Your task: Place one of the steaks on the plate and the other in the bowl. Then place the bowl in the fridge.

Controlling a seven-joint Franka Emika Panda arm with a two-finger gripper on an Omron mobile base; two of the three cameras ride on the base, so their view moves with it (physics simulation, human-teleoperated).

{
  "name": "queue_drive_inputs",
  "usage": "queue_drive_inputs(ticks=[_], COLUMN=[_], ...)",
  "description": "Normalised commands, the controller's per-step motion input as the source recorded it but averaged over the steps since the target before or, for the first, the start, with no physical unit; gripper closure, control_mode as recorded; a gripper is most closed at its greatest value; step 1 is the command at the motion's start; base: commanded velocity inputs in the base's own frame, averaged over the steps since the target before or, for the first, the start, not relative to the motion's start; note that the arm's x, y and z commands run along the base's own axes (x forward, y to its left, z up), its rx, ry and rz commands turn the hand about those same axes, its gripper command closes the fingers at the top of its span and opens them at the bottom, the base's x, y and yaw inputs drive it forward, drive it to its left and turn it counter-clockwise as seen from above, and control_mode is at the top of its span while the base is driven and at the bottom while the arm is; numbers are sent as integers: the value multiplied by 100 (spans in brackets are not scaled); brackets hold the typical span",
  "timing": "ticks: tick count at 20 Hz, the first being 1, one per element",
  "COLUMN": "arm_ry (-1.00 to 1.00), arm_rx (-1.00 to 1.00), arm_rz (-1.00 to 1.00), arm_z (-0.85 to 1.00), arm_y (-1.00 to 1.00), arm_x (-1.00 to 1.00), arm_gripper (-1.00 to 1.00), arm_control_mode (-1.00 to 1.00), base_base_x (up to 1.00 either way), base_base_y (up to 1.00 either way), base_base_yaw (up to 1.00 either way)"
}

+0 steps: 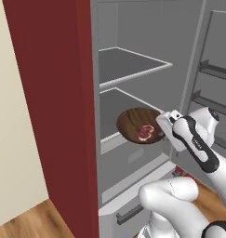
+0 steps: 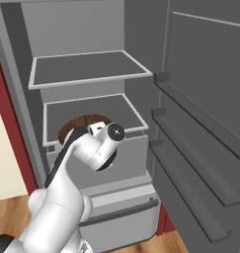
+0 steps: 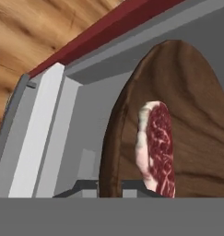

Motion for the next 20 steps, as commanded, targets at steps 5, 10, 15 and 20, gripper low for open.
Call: queue_drive_inputs(ticks=[5,10,15,20], arm_ry=[8,13,1,-10], arm_rx=[4,1,0,-3], arm_rz=[-20,-5,1,2], arm_z=[9,17,2,-11], arm_y=[39,11,0,7], arm_x=[82,99,100,97], arm_gripper=[100,100,100,100], arm_control_mode=[-100,-100,-100,-100], base_base_x=[0,0,0,0], base_base_y=[0,0,0,0], base_base_yaw=[0,0,0,0])
